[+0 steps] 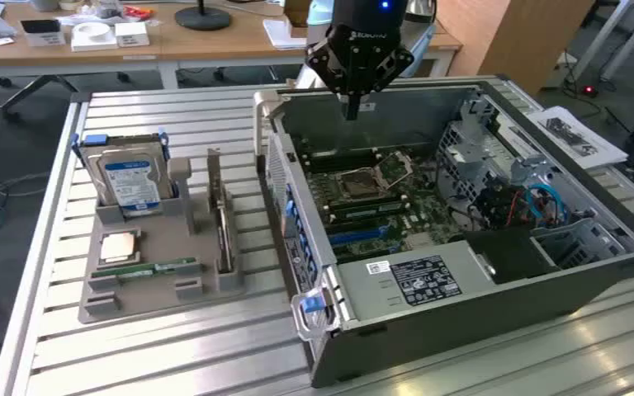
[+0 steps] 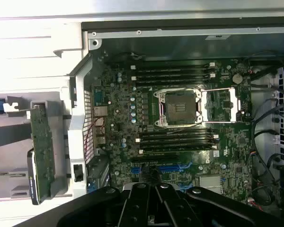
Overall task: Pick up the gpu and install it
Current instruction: 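Reach for the gpu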
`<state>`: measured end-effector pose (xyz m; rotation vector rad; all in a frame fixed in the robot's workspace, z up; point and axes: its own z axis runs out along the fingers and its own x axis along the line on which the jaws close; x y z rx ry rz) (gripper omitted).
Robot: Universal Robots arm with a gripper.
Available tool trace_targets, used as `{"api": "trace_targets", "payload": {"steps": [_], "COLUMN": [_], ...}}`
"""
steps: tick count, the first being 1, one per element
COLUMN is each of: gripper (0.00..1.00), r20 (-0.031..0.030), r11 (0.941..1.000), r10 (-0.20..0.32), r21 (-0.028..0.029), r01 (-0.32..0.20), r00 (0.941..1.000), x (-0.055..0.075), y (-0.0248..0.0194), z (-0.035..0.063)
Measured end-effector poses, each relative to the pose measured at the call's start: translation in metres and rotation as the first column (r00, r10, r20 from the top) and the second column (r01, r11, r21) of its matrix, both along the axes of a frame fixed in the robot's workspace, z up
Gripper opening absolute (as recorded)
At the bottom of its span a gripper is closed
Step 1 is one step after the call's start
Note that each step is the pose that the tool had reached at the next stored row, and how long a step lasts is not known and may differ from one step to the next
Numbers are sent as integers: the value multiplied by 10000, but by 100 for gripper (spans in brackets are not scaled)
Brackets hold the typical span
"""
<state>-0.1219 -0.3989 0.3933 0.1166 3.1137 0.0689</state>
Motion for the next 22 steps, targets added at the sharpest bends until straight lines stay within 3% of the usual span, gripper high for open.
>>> {"api": "trace_targets", "payload": {"steps": [12,22], "gripper": [11,11], "r20": [2,0], "r11": [10000,10000], "r10": [-3,1], "r21": [2,-1], "r01": [3,-1], "r00": [10000,10000], "x": [-6,-136], "y": [1,0], "z": [-1,0]}}
